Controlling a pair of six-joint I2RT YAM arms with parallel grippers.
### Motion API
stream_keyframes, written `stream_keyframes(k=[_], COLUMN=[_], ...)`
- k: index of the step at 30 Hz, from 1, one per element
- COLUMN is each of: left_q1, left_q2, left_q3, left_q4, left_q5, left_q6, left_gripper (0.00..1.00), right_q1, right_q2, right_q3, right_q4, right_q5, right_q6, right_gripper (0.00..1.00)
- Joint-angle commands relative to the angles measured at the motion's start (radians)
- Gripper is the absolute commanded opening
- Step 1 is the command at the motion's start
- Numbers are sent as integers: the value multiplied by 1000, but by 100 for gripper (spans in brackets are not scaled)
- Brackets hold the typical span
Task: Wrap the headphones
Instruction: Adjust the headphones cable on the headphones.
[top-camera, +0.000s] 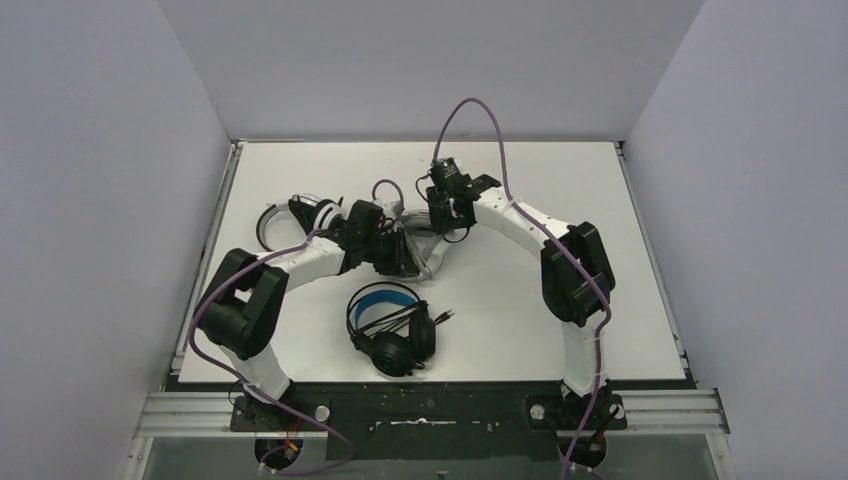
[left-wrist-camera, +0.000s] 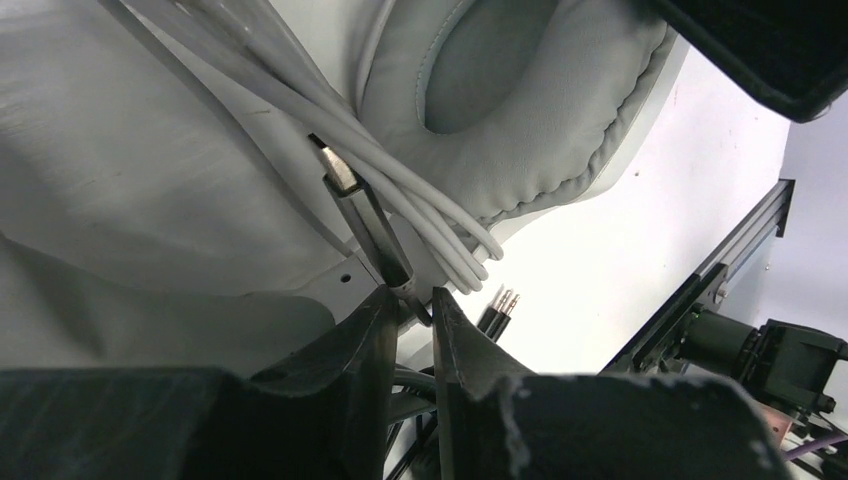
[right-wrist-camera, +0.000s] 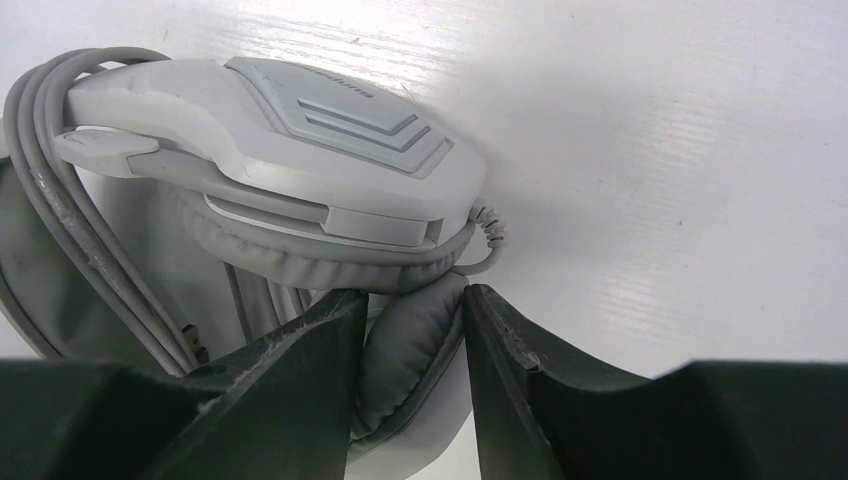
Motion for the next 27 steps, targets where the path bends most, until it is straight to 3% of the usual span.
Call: stream_keyframes(k=[1,10,21,23,27], left_q1=[-3,-1,-1,1,1], left_q2=[-63,-107,-107,-94,-76], left_q3=[38,29,40,52,61], left_q4=[-28,-49,-69,-81,-67], left_q5=[-36,-54,-65,-64,-60], left_q6=[32,44,45,45,37], left_gripper=[18,26,27,24,6], right_q1=[9,9,9,9,9], right_q2=[-25,-27,-14,-13,-8], right_q3=[37,34,46,49,52], right_q4=[-5,-8,-15,-21,-24], right_q5=[17,11,1,2,-2], right_q6=[4,-5,-7,-7,-5], right_gripper=[41,42,44,45,46])
